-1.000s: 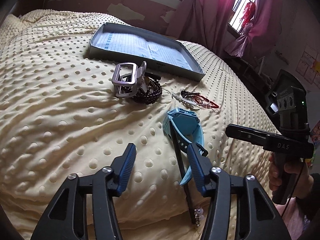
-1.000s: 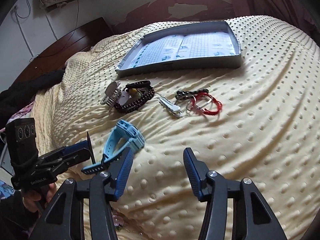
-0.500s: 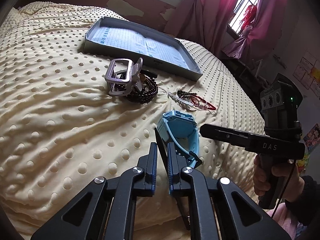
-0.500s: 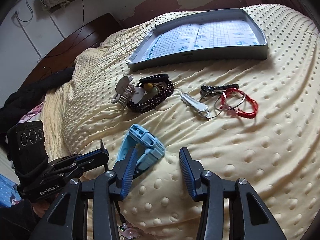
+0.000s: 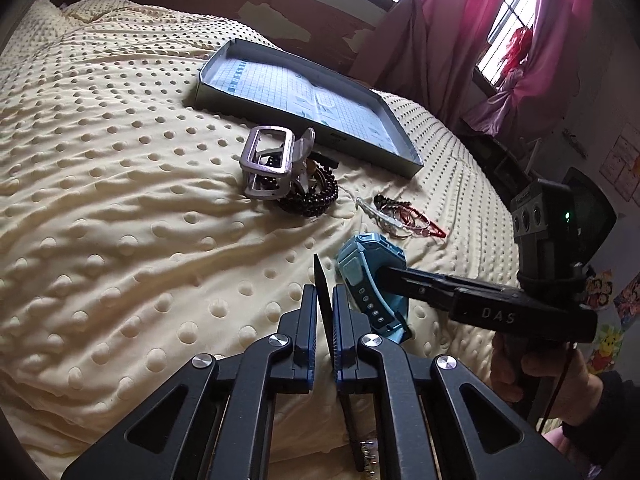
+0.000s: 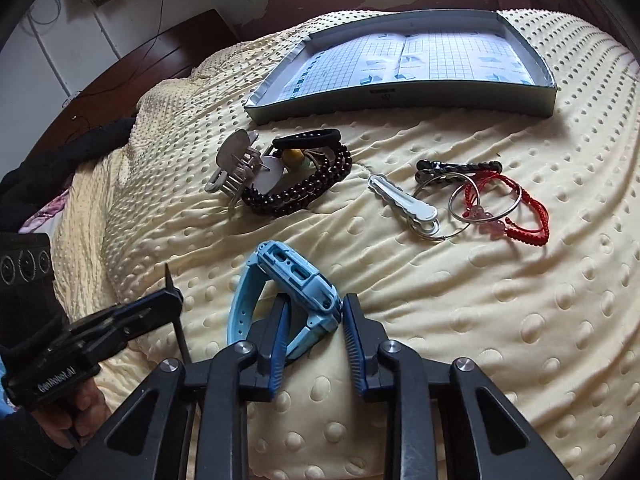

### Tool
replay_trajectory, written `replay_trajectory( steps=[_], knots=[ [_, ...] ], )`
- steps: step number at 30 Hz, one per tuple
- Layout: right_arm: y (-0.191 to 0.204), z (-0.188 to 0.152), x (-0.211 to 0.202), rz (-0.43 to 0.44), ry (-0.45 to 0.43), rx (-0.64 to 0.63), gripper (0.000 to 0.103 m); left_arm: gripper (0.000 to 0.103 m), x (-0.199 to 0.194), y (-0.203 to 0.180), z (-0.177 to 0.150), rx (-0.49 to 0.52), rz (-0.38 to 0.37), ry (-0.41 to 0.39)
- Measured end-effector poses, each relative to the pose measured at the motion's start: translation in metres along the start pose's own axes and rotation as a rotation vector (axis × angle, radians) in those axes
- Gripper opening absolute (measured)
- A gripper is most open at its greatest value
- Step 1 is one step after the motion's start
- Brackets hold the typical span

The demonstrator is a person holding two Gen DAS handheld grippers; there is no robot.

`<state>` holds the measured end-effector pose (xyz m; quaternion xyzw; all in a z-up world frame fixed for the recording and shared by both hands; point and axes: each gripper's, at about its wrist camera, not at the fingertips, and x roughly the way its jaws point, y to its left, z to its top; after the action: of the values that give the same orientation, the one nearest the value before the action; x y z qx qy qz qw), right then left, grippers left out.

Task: Organize jewelry
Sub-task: 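Grasp the light-blue watch with the right tool while the left tool grasps the black hairpin, then carry the watch and hairpin into the grey tray with both tools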

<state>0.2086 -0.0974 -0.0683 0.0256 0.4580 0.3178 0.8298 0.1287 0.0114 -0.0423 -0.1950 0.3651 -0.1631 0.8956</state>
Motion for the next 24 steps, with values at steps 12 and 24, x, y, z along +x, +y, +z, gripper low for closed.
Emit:
replay_trajectory(
  steps=[12, 24],
  knots=[
    [0.002, -0.004, -0.031, 0.009, -0.093, -0.008, 0.021, 0.003, -0.021, -0.03, 0.022, 0.054, 0.063, -0.046],
    [0.005, 0.012, -0.08, 0.03, -0.249, 0.0, 0.021, 0.003, -0.051, -0.077, 0.072, 0.137, 0.099, -0.154]
  ],
)
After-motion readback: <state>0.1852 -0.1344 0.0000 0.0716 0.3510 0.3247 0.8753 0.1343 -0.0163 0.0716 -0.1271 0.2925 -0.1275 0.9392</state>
